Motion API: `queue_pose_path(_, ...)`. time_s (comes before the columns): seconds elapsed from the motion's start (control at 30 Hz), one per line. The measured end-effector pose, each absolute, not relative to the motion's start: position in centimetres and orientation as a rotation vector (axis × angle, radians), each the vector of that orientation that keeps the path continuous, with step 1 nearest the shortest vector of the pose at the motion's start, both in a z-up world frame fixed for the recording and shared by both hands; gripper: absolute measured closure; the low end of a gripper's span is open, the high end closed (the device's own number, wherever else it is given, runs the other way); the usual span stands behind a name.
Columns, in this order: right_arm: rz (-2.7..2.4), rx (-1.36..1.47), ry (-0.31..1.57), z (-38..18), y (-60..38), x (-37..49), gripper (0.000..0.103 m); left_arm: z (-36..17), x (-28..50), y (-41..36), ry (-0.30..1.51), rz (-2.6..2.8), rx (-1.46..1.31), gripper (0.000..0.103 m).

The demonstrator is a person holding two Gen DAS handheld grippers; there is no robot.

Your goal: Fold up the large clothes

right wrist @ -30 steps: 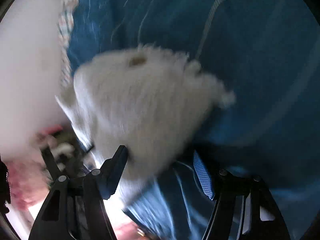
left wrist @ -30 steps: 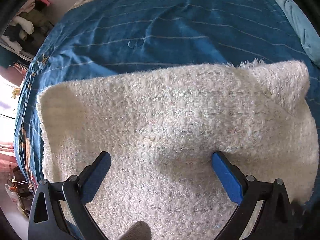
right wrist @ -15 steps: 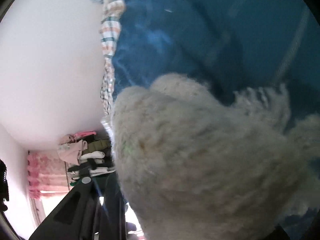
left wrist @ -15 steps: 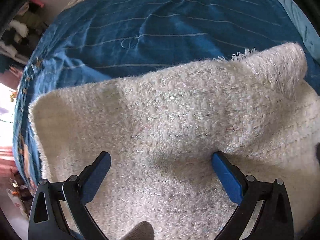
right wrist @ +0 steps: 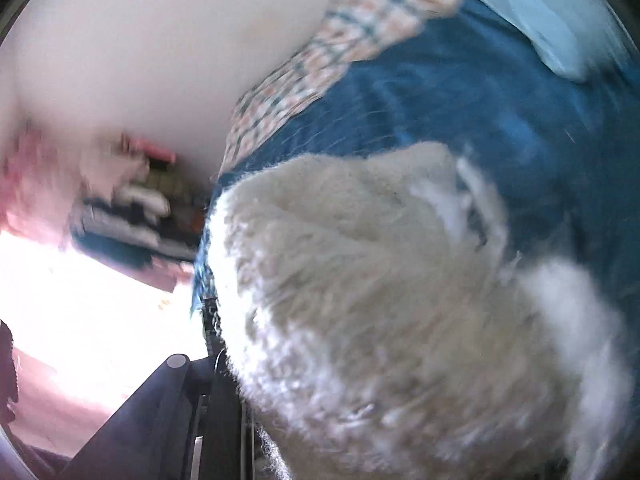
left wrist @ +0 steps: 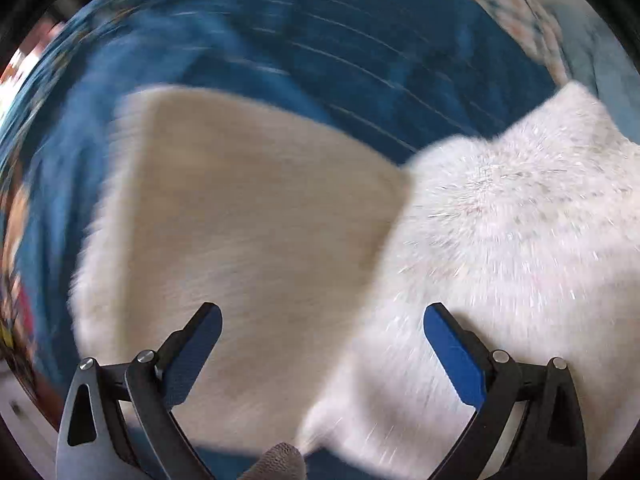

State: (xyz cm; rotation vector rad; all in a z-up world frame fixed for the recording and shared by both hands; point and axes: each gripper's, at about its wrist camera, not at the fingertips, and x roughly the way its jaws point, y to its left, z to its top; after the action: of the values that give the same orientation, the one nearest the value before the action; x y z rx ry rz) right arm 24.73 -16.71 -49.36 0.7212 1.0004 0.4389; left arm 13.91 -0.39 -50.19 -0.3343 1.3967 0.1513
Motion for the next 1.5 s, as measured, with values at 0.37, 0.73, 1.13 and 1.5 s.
queue_pose_path(0.37, 0.702, 0.196, 1.159, -49.4, 11.8, 22.7, 0.078, -45.4, 0.4, 20.2, 1.316, 0.590, -0.468, 0.000)
queue_pose_path(0.73, 0.933, 0.006, 1.411, -55.8, 20.9, 17.6, 0.033, -43.9, -2.1, 26.1, 1.262, 0.675, -0.505, 0.000)
queue_pose_path(1.13, 0.595, 0.409, 1.524, -54.8, 0.5, 23.4, 0.040, -44.6, 4.5, 20.4, 1.248, 0.487, -0.346, 0.000)
queue_pose_path(1.5, 0.536, 0.178, 1.756, -62.1, 5.0, 24.2, 0.065, -53.5, 1.7, 15.4, 1.475, 0.448, -0.129, 0.000)
